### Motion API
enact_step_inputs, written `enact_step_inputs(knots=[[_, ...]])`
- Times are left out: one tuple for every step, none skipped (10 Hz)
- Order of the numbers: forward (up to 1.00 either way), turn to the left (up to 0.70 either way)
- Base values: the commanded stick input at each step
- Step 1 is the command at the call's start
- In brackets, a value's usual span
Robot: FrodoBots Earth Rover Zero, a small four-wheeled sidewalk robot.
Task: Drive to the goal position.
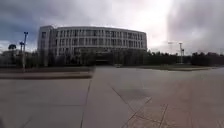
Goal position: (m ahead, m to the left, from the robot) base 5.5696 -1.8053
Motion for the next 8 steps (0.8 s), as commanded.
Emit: enact_step_inputs(knots=[[0.7,0.0],[0.7,0.0],[0.7,0.0],[0.7,0.0],[0.7,0.0],[0.7,0.0],[0.7,0.0],[0.69,0.0]])
